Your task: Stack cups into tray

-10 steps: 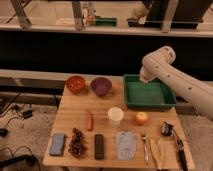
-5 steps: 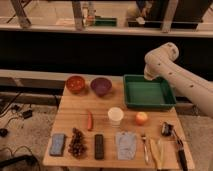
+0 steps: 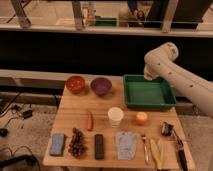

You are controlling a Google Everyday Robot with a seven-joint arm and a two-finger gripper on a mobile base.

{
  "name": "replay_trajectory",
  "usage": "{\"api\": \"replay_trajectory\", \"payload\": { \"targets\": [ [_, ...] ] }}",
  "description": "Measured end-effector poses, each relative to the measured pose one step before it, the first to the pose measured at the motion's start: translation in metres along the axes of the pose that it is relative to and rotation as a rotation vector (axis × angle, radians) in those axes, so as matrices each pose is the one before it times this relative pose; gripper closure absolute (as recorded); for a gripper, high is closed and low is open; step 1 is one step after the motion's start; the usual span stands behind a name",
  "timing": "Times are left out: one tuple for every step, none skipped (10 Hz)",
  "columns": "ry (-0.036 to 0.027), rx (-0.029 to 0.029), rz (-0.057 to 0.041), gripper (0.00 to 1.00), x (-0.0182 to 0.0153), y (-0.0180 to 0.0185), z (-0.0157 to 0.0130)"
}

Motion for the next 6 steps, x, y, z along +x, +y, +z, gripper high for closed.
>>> {"api": "replay_trajectory", "payload": {
  "targets": [
    [0.01501,-0.0059,0.01892,0.98,-0.00038,-0.00195,0.00612],
    [0.01927,-0.00736,0.01739,0.98,-0.00103,0.00084,0.01398],
    [0.01627,-0.0055,0.01366,0.98,0.00318,0.0024,0.01115],
    [0.02081,-0.00568,0.01301,0.98,0.00598,0.00224,0.01123],
    [0.01222,-0.00438,0.0065,0.98,0.00309,0.00121,0.00515],
    [0.01108,-0.00684,0.00328,0.98,-0.00007,0.00238,0.0039]
  ]
}}
